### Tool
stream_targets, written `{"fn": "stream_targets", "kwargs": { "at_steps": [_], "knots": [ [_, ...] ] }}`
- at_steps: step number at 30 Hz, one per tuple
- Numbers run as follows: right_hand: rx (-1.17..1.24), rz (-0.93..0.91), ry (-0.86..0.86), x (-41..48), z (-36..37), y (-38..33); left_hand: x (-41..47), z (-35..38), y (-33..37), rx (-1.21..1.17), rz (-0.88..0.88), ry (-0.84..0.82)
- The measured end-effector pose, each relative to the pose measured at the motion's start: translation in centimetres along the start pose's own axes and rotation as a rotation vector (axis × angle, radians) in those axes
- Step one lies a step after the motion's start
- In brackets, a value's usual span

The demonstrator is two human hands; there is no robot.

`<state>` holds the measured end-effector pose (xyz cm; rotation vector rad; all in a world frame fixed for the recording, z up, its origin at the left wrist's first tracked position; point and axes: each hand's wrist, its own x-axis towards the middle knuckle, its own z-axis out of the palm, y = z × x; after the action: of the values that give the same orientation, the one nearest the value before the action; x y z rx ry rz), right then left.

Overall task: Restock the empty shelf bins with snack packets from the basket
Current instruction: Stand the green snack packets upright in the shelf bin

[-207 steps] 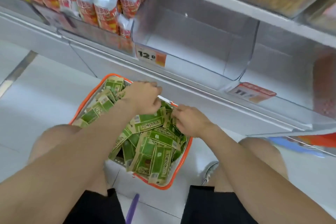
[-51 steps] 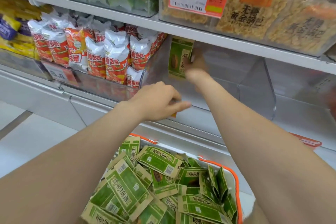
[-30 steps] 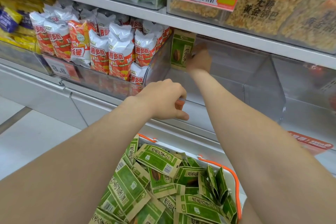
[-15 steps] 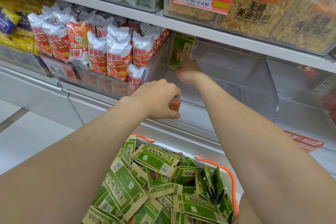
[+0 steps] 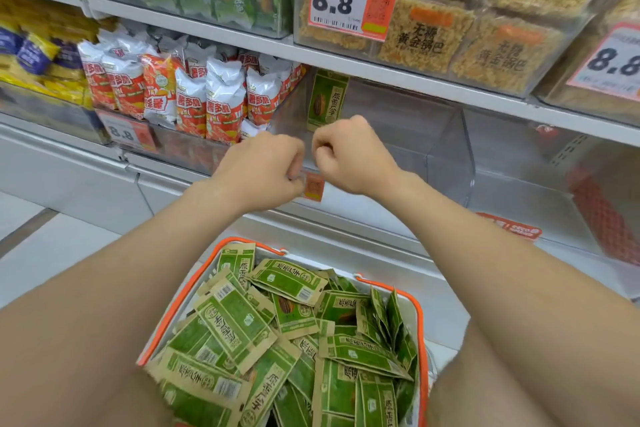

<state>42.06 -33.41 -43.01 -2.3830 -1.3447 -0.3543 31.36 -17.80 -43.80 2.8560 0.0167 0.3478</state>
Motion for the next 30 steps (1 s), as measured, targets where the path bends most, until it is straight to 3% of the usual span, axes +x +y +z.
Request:
{"fn": "stream_targets", "kwargs": {
  "at_steps": [3, 7, 12, 17, 22, 27, 30],
  "knots": [
    [-0.060, -0.106, -0.284, -1.7, 0.3, -2.1, -1.5, 0.4, -0.1, 0.141, -0.045, -0.304],
    [-0.115, -0.025, -0.745, -4.3, 4.0, -2.7, -2.3, 1.7, -0.5, 0.156, -0.064, -0.645],
    [-0.322, -0.036, -1.001, -6.0, 9.3, -2.1, -1.5, 2.5, -1.1, 0.188, -0.101, -0.823],
    [-0.338, -0.084, -1.098, -6.8, 13.1, -2.3, 0.2, 4.4, -2.3, 0.213, -0.075, -0.835],
    [-0.287, 0.043, -1.134, -8.2, 16.6, -2.5, 1.1, 5.5, -3.3, 0.243, -0.041, -0.851],
    [-0.351, 0.057, -1.078, -8.3, 17.3, -3.1, 1.1, 4.9, -3.7, 0.232, -0.069, -0.870],
    [-0.239, 0.139, -1.104, -7.0, 16.0, -3.5, 0.9, 4.4, -4.0, 0.228, -0.072, -0.856]
  ]
}}
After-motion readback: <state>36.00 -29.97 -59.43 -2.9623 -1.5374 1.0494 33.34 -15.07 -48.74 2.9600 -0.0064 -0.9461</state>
